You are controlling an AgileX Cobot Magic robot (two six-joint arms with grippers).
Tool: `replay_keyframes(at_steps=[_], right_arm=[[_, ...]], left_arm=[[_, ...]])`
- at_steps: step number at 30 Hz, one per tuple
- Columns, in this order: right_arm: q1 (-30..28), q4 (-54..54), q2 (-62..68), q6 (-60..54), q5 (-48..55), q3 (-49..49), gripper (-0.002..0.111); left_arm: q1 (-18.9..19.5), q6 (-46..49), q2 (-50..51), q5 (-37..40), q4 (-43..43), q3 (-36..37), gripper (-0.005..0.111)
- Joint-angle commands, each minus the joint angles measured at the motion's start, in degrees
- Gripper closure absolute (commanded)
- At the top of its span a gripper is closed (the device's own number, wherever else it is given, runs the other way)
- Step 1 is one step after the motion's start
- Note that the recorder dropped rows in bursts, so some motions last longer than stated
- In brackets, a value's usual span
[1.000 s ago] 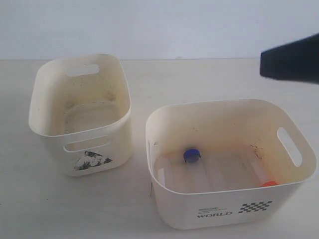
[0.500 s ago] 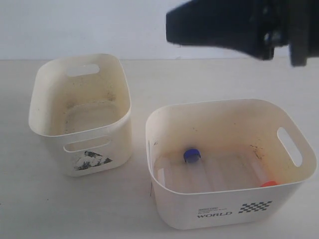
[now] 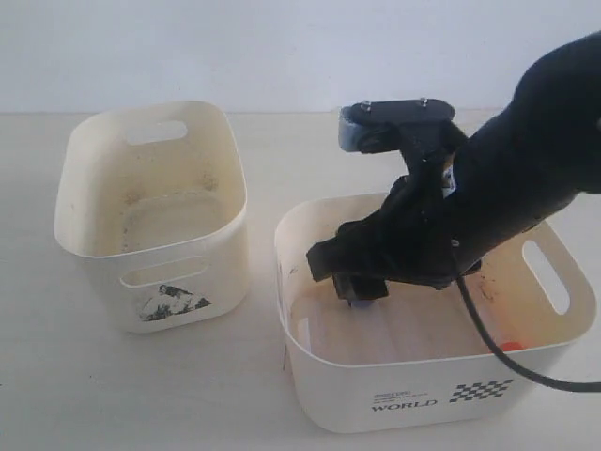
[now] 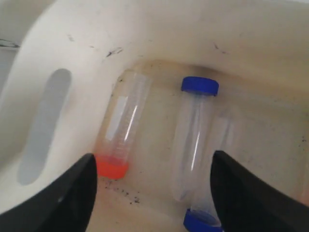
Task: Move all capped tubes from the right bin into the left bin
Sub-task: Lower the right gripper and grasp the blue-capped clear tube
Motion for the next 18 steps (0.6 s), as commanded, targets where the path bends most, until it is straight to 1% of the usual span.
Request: replay_keyframes(at_steps=[1,18], right_arm=[[-0.02,-4.58,5.29,3.87,-1.46,-0.24,0.043],[-0.58,-5.65,21.6,8.63,-10.5,-0.24,0.043]], left_arm=[[0.02,-0.54,0.03,-0.36,-0.36,-0.21,0.102],[0.02,-0.54,0.03,-0.36,-0.36,-0.21,0.102]])
